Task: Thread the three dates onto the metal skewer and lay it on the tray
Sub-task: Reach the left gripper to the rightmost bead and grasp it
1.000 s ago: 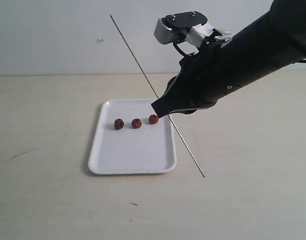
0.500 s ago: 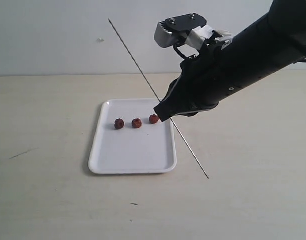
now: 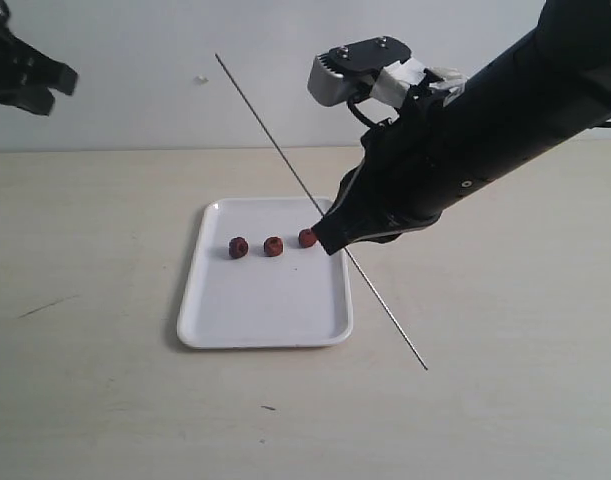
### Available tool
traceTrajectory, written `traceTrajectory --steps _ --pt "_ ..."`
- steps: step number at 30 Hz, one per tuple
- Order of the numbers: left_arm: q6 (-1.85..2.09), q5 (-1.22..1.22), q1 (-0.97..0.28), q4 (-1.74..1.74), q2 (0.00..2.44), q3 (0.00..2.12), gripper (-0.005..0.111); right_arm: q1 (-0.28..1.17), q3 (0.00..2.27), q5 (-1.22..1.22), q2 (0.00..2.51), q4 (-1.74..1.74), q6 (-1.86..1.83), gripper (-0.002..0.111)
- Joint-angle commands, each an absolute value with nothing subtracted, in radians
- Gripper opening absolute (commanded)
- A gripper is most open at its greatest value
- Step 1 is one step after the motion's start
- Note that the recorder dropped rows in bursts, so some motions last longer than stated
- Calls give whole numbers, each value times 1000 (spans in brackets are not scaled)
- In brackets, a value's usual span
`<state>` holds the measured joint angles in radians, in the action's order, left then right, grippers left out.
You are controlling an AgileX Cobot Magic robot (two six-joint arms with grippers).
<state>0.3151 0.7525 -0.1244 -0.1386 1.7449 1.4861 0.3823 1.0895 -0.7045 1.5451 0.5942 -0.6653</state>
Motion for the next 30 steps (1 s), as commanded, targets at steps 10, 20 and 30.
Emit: traceTrajectory --steps 10,20,30 --pt "1566 848 -328 -159 1898 1526 43 384 943 -647 1535 316 -307 0" --pt "2014 787 -330 -411 2011 1526 60 384 934 -642 1535 278 -260 0" --pt "2096 580 -367 -412 2105 1526 60 384 878 -617 1535 255 -257 0"
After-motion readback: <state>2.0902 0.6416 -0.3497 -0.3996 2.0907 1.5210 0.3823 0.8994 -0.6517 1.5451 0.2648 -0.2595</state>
